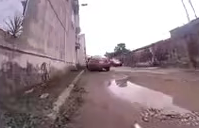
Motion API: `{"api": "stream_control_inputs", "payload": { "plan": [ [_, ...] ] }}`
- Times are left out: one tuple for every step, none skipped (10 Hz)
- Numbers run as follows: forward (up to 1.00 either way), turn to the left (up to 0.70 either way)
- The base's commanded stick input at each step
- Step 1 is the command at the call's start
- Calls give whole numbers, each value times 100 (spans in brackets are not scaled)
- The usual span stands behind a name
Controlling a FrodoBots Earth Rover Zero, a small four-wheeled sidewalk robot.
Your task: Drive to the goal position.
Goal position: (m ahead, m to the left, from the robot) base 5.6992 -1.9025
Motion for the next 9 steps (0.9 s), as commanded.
{"api": "stream_control_inputs", "payload": {
  "plan": [
    [100,0],
    [100,0],
    [100,0],
    [100,0],
    [100,0],
    [100,0],
    [100,0],
    [100,0],
    [100,0]
  ]
}}
